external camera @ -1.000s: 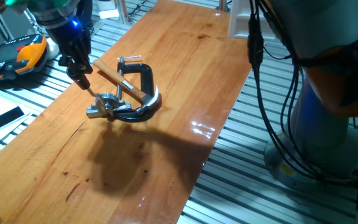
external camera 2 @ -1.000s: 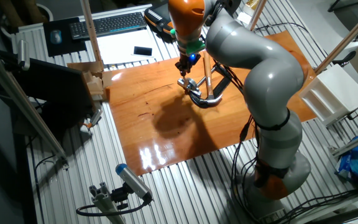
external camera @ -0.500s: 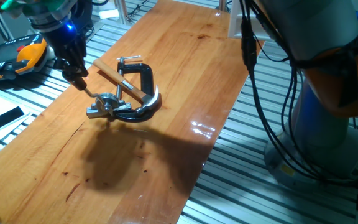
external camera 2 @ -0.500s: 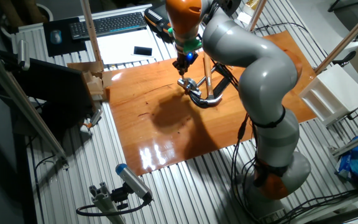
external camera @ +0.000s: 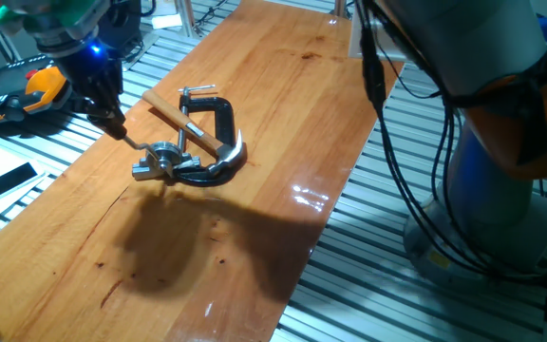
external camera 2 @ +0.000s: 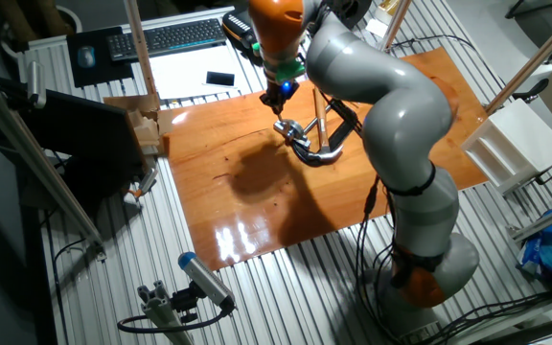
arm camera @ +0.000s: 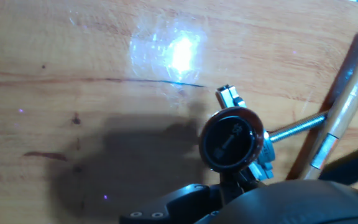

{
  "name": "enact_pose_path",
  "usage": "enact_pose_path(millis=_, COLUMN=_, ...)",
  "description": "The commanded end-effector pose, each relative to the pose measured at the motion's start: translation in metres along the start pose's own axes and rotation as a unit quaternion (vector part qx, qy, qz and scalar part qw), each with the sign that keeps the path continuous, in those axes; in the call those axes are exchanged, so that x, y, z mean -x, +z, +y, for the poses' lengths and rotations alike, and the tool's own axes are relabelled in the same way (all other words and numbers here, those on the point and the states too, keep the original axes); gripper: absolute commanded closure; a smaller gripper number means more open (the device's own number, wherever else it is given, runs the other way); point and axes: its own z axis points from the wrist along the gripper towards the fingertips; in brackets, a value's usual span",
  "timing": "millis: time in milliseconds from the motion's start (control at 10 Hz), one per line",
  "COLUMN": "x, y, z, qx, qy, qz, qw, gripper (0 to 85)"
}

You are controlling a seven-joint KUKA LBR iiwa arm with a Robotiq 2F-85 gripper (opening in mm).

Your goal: Push down the lever

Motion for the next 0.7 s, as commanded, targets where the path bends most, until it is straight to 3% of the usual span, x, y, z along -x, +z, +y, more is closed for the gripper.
enact_pose_path(millis=0, x=0.0005, y=0.0013, z=-0.0008, qx=-0.001, qy=-0.001, qz=-0.007, qw=1.0, gripper=85.0)
enact_pose_path(millis=200, x=0.0029, y=0.0038, z=-0.0045, qx=-0.002, qy=-0.006, qz=-0.032, qw=0.9995, gripper=85.0)
enact_pose_path(millis=600, x=0.0055, y=0.0088, z=-0.0062, qx=0.004, qy=0.0, qz=-0.056, qw=0.9984, gripper=85.0)
